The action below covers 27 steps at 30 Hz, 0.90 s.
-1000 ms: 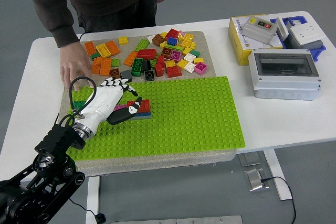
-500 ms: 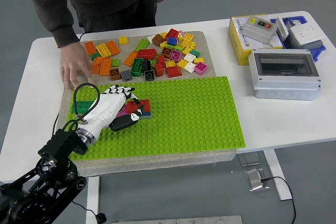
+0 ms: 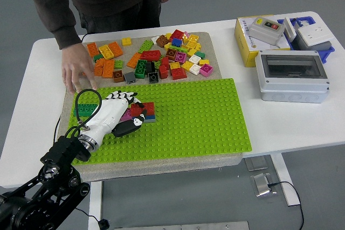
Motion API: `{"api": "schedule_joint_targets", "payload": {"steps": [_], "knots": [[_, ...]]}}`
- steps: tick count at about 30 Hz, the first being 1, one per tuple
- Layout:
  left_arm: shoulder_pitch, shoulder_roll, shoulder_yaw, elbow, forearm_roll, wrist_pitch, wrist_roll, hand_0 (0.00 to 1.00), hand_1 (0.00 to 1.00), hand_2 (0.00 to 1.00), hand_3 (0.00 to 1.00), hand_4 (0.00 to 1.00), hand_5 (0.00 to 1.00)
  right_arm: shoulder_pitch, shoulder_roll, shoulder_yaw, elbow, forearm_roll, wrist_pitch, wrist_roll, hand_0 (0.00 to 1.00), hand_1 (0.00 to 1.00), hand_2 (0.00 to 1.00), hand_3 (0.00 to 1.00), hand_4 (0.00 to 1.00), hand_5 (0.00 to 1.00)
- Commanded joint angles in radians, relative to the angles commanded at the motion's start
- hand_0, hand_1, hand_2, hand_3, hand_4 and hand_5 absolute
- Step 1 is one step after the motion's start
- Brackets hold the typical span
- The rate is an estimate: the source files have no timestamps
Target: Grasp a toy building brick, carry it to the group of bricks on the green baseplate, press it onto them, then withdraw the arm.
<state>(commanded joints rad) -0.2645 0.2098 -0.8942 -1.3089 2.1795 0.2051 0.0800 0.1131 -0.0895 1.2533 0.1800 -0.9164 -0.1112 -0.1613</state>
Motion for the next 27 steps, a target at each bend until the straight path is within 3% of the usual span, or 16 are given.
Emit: {"api": "schedule_joint_targets", "payload": {"steps": [10, 19, 27], "knots": [[0.011, 0.001, -0.008, -0.016, 0.025, 0.014, -0.006, 0.964, 0.931, 0.912, 0.649, 0.538, 0.829, -0.001, 0.000, -0.003, 0.000, 0.001, 0.001, -0.001, 0.636, 0.629, 0.621, 0.617, 0.437, 0.729], [0.013, -0.007, -0.022, 0.028, 0.022, 0.107, -0.097, 0.962, 0.931, 0.915, 0.656, 0.534, 0.825, -0.001, 0.004, -0.010, 0.000, 0.004, 0.002, -0.001, 0.636, 0.629, 0.620, 0.618, 0.439, 0.727], [0.017, -0.004, -0.017, 0.007, 0.026, 0.109, -0.098, 0.962, 0.932, 0.914, 0.654, 0.533, 0.824, -0.003, 0.002, -0.010, 0.000, 0.005, 0.002, -0.001, 0.636, 0.631, 0.620, 0.618, 0.439, 0.726]]}}
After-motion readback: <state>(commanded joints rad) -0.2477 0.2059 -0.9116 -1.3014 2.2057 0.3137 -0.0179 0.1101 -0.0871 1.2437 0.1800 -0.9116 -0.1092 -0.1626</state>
